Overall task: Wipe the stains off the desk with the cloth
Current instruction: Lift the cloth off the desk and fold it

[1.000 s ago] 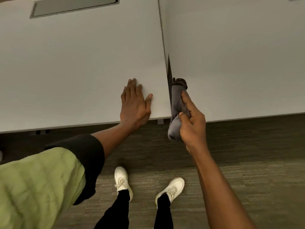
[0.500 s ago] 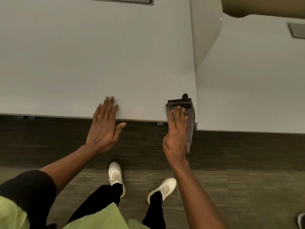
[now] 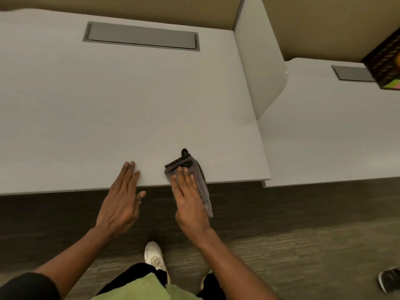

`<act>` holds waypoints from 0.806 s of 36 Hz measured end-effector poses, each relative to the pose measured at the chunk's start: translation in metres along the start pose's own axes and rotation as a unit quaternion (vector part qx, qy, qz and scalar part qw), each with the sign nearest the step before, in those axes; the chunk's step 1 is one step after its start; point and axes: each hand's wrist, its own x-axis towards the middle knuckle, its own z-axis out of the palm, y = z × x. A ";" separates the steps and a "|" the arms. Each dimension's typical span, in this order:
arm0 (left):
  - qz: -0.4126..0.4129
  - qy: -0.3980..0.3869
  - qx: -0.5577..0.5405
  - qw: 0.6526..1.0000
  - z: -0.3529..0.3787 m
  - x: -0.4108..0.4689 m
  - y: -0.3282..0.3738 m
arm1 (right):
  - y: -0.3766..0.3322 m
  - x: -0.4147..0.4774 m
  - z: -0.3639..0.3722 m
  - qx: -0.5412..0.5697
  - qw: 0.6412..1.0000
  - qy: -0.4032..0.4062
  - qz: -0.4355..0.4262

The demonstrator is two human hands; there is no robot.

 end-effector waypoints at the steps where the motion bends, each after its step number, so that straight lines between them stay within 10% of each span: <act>1: 0.003 -0.005 -0.014 1.000 -0.004 0.000 -0.001 | -0.001 -0.001 -0.002 -0.005 1.000 -0.017 -0.018; 9: -0.049 0.019 -0.216 0.975 -0.057 0.005 0.025 | -0.014 -0.012 -0.041 0.285 0.950 -0.117 0.057; 16: -0.096 0.055 -0.375 0.920 -0.098 0.023 0.057 | -0.036 -0.013 -0.085 0.495 0.852 -0.023 0.166; 29: 0.038 0.106 -0.281 0.953 -0.113 0.017 0.109 | -0.018 0.066 -0.137 0.567 0.760 0.059 0.312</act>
